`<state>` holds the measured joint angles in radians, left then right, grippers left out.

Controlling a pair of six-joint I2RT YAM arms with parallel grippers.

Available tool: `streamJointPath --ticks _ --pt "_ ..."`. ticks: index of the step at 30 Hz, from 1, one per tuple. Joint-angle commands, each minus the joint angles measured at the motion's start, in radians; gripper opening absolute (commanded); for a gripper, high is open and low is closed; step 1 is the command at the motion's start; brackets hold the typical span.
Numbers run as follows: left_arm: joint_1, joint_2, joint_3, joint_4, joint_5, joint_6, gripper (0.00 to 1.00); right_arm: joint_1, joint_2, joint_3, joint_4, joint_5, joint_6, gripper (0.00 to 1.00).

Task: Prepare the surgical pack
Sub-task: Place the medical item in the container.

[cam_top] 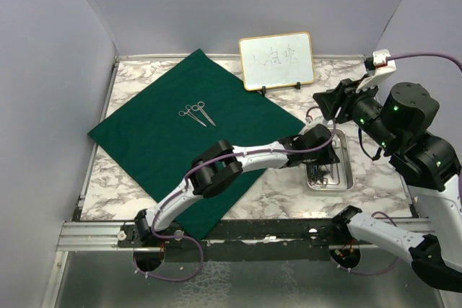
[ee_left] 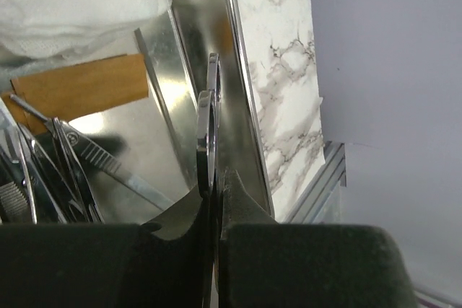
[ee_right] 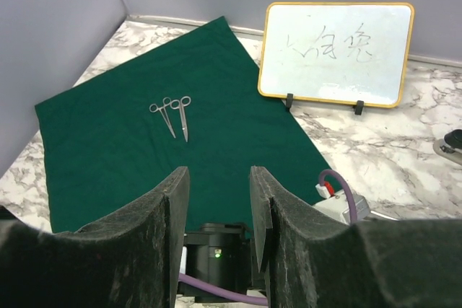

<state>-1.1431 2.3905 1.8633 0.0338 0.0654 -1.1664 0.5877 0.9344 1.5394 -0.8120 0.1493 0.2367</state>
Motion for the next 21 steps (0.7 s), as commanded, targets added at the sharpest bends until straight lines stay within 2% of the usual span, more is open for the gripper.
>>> streamJointPath --ticks 1,9,12,14,15,18,21 --pt "-0.012 0.064 0.105 -0.077 -0.052 -0.012 0.00 0.004 -0.020 -0.016 -0.004 0.015 -0.017 0.40" --pt "-0.007 0.106 0.143 -0.127 -0.032 -0.011 0.04 0.003 -0.037 -0.020 -0.003 0.017 -0.020 0.40" --pt "-0.006 0.116 0.177 -0.185 -0.019 0.015 0.15 0.003 -0.036 -0.022 -0.004 0.011 -0.015 0.40" --pt "-0.005 0.090 0.154 -0.194 -0.012 0.021 0.30 0.003 -0.039 -0.022 -0.002 0.005 -0.014 0.40" --pt "-0.003 0.077 0.151 -0.195 0.000 0.027 0.33 0.003 -0.039 -0.022 0.000 0.003 -0.012 0.40" --pt "0.001 0.038 0.160 -0.250 0.034 0.046 0.39 0.003 -0.034 -0.019 0.002 -0.002 -0.013 0.40" --pt "0.008 -0.043 0.098 -0.273 0.061 0.055 0.40 0.004 -0.030 -0.015 0.007 -0.002 -0.012 0.40"
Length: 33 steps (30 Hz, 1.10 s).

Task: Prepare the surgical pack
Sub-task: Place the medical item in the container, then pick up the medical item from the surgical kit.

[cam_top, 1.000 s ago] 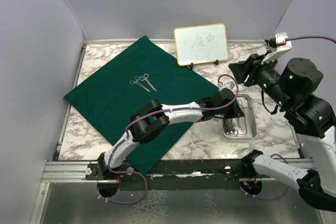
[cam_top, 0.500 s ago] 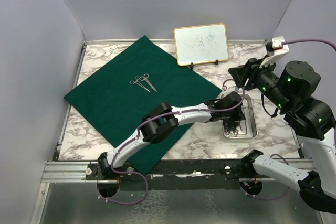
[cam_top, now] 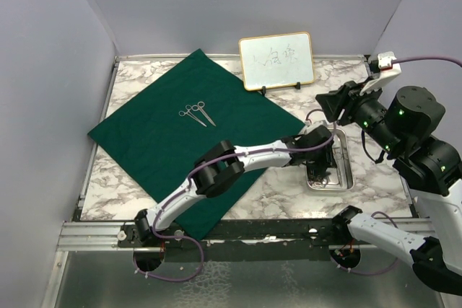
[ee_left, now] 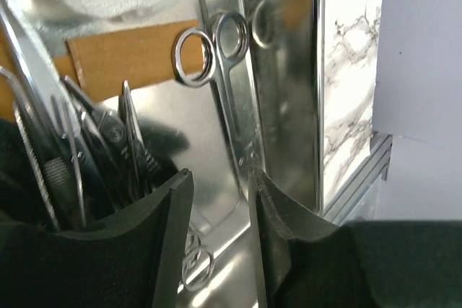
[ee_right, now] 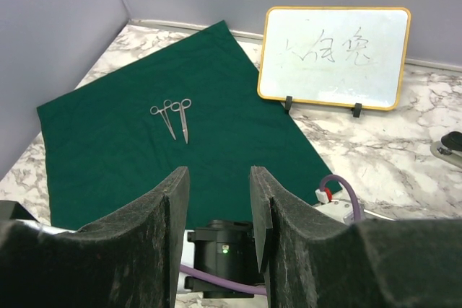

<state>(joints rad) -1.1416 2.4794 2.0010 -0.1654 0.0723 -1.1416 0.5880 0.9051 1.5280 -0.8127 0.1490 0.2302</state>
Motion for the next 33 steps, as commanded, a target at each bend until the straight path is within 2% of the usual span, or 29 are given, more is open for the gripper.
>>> streamJointPath --ticks 1,8,10,12,15,16,18,23,28,33 --pt "0.009 -0.172 -0.073 -0.077 0.058 0.039 0.40 0.003 0.000 -0.003 0.010 -0.005 -0.006 0.40" --pt "0.079 -0.555 -0.441 -0.060 0.070 0.183 0.46 0.003 -0.004 -0.046 0.057 -0.038 0.004 0.40" --pt "0.135 -0.670 -0.567 -0.078 0.050 0.220 0.49 0.003 -0.002 -0.071 0.084 -0.064 0.013 0.40" --pt "0.204 -0.765 -0.678 -0.125 0.009 0.263 0.58 0.003 0.001 -0.104 0.116 -0.092 0.019 0.40" --pt "0.332 -0.885 -0.794 -0.204 -0.042 0.327 0.61 0.002 0.018 -0.158 0.169 -0.111 0.022 0.40" --pt "0.377 -0.909 -0.819 -0.224 -0.051 0.344 0.65 0.003 0.028 -0.176 0.186 -0.116 0.022 0.40" --pt "0.472 -0.925 -0.836 -0.289 -0.069 0.374 0.71 0.003 0.061 -0.202 0.206 -0.128 0.024 0.40" --pt "0.632 -0.852 -0.736 -0.489 -0.214 0.400 0.66 0.003 0.168 -0.240 0.280 -0.194 0.005 0.44" --pt "0.799 -0.862 -0.723 -0.471 -0.226 0.477 0.69 0.007 0.406 -0.205 0.351 -0.348 -0.042 0.46" --pt "0.928 -0.795 -0.669 -0.498 -0.182 0.516 0.69 0.044 0.684 -0.070 0.384 -0.374 -0.055 0.57"
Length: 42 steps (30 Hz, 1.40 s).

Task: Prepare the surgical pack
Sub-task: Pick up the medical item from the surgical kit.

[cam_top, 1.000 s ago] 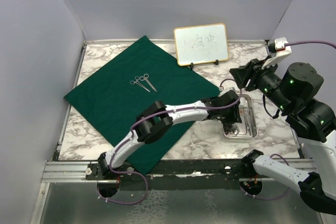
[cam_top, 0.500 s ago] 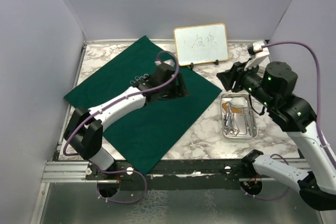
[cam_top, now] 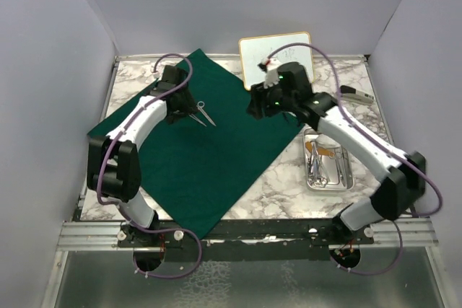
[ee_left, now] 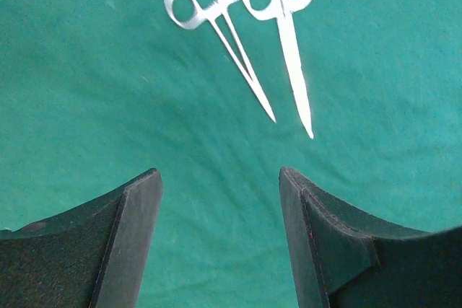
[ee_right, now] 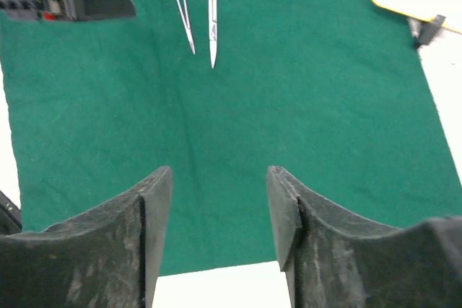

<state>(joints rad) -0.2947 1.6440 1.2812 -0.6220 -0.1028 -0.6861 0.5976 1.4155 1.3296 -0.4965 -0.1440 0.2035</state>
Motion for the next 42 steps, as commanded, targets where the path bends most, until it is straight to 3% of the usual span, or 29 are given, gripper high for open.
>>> streamJointPath --ticks 1,5,8,16,26,35,42 --pt "0.100 0.045 0.048 -0.042 -0.001 0.060 0.69 0.053 0.236 0.165 0.063 -0.069 -0.022 0.57" --pt "0.209 0.046 0.042 -0.039 0.021 0.082 0.68 0.128 0.481 0.348 -0.004 0.026 -0.019 0.57" --pt "0.288 0.033 0.051 -0.037 0.037 0.097 0.67 0.154 0.668 0.526 -0.112 0.085 -0.015 0.50" --pt "0.318 -0.006 0.022 0.061 0.020 0.122 0.66 0.187 0.972 0.842 -0.253 0.181 -0.051 0.43" --pt "0.345 -0.031 -0.041 0.105 0.034 0.179 0.65 0.207 1.115 1.003 -0.318 0.203 -0.082 0.29" --pt "0.362 -0.039 -0.054 0.115 0.077 0.174 0.65 0.218 1.141 0.995 -0.335 0.230 -0.076 0.34" --pt "0.367 -0.050 -0.066 0.122 0.084 0.174 0.65 0.223 1.163 1.000 -0.342 0.252 -0.078 0.29"
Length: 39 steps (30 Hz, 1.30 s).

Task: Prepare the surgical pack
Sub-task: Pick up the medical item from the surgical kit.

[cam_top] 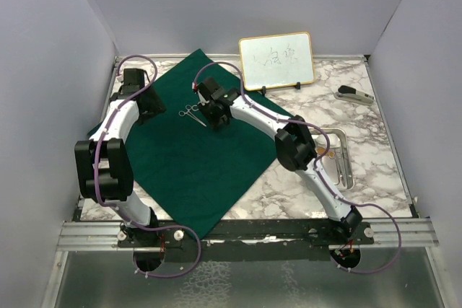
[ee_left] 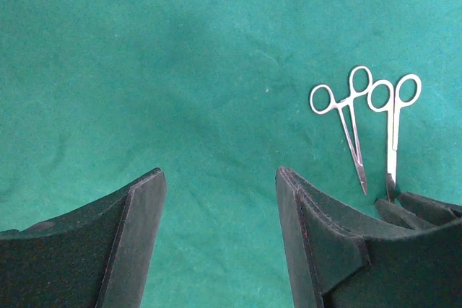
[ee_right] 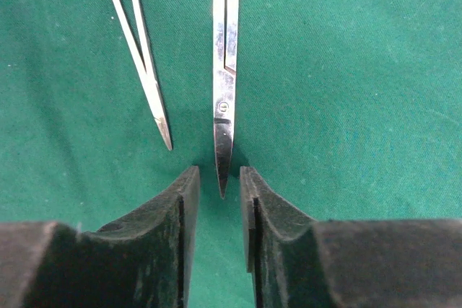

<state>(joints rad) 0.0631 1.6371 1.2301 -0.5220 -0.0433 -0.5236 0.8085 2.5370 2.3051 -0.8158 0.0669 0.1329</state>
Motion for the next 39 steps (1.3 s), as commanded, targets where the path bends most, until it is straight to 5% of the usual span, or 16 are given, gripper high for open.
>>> streamJointPath --ticks 1,8,19,30,39 --pt "0.010 -0.045 -0.015 0.023 0.024 0.010 0.65 0.012 0.045 0.027 -0.024 0.043 -0.007 0.28" --pt "0.017 -0.050 -0.022 0.027 0.026 0.010 0.65 0.013 0.080 0.051 -0.034 0.055 -0.004 0.24" --pt "0.018 -0.073 -0.070 0.095 0.155 0.009 0.67 0.012 -0.012 0.036 -0.019 0.060 0.026 0.02" --pt "-0.015 0.046 -0.311 0.557 0.665 -0.434 0.63 -0.015 -0.226 -0.252 0.104 -0.047 0.088 0.01" --pt "-0.166 0.232 -0.313 0.776 0.666 -0.672 0.62 -0.035 -0.358 -0.461 0.222 -0.156 0.154 0.01"
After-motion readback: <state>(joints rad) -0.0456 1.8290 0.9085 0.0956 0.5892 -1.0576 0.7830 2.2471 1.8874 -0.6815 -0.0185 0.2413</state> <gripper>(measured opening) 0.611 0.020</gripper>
